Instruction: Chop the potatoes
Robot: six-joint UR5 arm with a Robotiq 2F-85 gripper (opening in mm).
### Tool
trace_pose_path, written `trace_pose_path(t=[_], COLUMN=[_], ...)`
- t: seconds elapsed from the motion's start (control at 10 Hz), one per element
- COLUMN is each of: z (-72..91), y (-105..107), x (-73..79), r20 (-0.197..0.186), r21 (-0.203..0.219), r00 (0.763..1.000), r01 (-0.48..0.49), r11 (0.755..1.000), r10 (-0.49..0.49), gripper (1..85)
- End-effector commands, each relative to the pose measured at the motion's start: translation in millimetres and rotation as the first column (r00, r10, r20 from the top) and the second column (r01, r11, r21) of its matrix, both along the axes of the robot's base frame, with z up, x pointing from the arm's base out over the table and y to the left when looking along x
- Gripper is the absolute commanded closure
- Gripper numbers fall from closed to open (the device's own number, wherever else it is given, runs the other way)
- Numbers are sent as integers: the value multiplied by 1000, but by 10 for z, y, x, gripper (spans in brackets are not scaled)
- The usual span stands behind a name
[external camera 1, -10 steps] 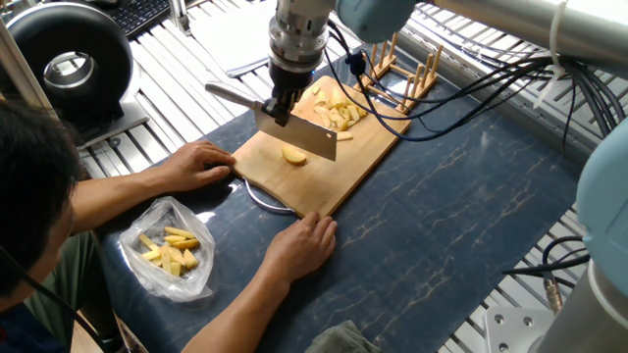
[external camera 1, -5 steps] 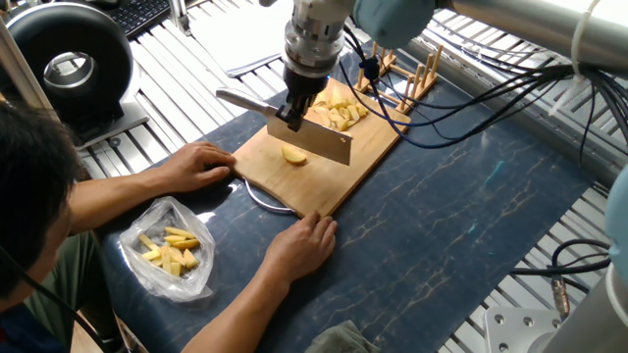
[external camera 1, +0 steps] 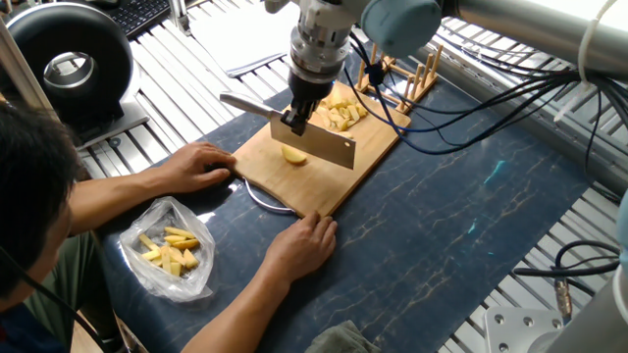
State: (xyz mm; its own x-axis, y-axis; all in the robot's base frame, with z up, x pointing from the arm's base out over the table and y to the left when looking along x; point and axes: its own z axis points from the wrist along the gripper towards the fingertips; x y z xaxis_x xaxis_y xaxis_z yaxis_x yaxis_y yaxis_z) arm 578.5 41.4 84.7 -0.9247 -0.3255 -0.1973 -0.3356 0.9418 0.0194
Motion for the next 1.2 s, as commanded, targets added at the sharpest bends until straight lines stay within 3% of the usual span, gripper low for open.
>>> trace_pose_path(t=[0.0, 0.5, 1.1], z=[-5, -36, -241], y=[13, 11, -59], x=[-23, -10, -54], r20=[4, 12, 59], r21=[12, 14, 18], r00=[1000, 1000, 998], r01=[6, 6, -14], r11=[1000, 1000, 1000], r10=[-6, -6, 13], gripper=[847, 847, 847])
